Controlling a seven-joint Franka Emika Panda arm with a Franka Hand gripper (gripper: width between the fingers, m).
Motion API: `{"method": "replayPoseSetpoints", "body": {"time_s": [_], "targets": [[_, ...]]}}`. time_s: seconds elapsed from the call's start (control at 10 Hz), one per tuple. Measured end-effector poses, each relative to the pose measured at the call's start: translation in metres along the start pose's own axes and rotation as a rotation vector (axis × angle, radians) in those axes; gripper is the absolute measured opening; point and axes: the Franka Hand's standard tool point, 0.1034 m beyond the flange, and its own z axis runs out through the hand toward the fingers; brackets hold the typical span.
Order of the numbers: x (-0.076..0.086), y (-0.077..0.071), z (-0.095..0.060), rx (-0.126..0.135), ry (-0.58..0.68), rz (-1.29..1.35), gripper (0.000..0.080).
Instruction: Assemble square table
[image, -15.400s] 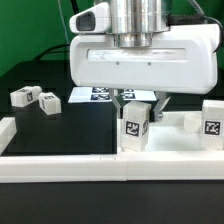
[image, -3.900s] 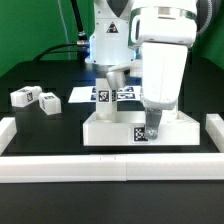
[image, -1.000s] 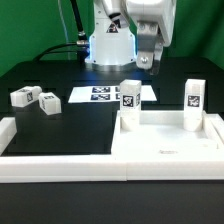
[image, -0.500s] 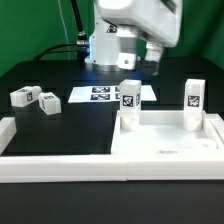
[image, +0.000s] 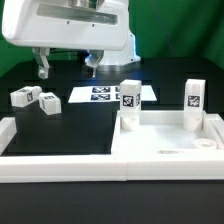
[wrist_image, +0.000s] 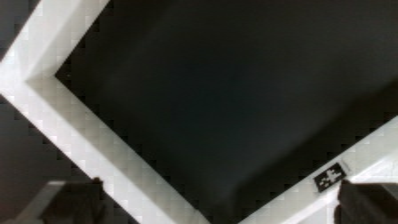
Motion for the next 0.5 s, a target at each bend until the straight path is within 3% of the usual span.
{"method": "replayPoseSetpoints", "body": {"time_s": [0.4,0.5], "targets": [[-0.001,-0.002,0.001,0.006,-0.009,-0.002,0.0649],[-0.022,-0.008,0.009,0.076,-0.109,0.072,0.0649]]}}
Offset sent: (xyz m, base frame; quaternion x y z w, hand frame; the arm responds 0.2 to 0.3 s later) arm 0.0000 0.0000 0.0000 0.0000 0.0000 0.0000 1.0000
